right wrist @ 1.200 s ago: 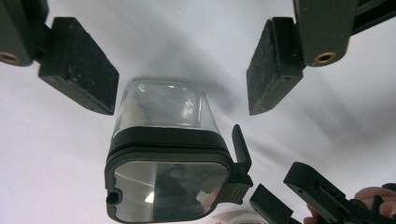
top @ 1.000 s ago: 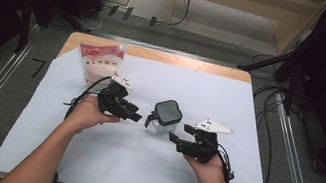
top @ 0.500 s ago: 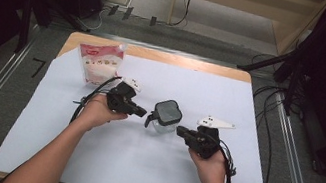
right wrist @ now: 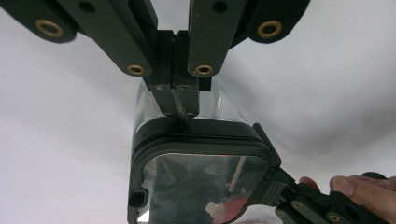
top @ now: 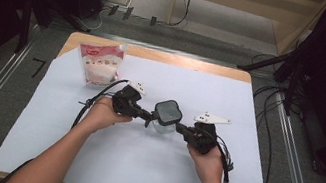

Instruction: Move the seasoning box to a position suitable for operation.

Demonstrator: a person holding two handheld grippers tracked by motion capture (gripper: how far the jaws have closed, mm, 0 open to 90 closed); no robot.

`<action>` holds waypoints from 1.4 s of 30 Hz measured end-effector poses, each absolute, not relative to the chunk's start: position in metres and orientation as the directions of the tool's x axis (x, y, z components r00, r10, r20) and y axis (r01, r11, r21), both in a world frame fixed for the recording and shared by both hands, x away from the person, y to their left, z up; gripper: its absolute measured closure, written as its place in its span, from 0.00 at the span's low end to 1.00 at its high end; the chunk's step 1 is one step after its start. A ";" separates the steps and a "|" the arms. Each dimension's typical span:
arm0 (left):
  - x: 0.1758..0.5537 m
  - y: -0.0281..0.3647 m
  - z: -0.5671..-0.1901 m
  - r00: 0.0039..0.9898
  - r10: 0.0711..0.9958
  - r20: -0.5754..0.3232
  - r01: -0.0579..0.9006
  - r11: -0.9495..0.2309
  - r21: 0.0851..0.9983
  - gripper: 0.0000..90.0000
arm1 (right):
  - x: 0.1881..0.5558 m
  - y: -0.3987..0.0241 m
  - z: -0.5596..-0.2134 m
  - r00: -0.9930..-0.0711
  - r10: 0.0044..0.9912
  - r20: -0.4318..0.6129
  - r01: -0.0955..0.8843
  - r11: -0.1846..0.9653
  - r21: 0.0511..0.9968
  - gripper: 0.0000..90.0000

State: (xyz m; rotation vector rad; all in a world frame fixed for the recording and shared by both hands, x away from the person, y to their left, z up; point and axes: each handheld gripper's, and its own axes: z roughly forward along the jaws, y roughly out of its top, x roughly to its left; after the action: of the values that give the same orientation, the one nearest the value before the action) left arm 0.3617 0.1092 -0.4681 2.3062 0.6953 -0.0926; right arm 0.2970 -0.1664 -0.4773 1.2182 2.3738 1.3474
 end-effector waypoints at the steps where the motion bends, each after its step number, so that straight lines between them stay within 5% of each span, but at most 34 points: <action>1: 0.361 0.110 -0.468 0.854 0.452 -0.258 0.504 -0.597 0.624 1.00 | 0.297 -0.167 -0.477 -0.659 0.712 0.242 0.574 0.268 0.774 1.00; 42: 0.327 0.061 -0.471 0.885 0.383 -0.264 0.457 -0.611 0.646 1.00 | 0.308 -0.171 -0.481 -0.596 0.758 0.264 0.620 0.226 0.751 1.00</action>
State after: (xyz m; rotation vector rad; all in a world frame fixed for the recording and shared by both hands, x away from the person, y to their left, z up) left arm 0.3270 0.0607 -0.4710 2.2957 0.6007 -0.1274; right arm 0.3085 -0.1711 -0.4809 1.3239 2.3315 1.3089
